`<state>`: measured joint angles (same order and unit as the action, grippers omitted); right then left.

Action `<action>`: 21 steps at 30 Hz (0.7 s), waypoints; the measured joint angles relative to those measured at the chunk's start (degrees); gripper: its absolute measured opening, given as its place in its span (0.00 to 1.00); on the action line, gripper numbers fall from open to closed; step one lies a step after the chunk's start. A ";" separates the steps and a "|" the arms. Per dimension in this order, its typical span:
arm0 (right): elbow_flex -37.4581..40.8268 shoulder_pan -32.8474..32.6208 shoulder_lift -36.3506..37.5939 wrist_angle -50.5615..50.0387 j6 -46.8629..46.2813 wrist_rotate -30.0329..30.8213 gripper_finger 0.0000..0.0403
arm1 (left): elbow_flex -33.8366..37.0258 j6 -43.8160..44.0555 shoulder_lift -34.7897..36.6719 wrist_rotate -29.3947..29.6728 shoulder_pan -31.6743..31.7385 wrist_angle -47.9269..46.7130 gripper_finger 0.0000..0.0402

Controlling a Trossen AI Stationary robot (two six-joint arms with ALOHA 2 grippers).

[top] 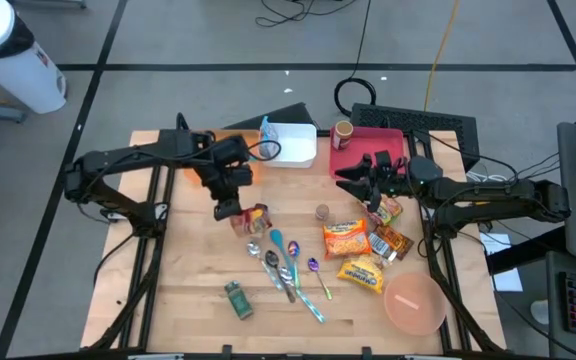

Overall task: Pick & Place Food Item
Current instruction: Put the red noodle pack into the white bin

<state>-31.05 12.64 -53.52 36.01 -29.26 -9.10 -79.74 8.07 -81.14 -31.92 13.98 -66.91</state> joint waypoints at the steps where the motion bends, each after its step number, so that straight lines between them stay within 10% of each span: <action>1: -0.02 -0.11 0.02 0.12 0.56 0.01 0.50 | -0.32 0.14 0.00 -0.01 0.00 0.35 0.00; 21: -8.72 -5.37 -14.07 -1.65 4.48 0.07 0.50 | -11.03 4.93 -8.67 1.60 -1.10 7.12 0.00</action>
<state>-39.77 7.27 -67.58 34.36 -24.77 -9.04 -90.77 13.00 -89.81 -30.32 12.88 -59.79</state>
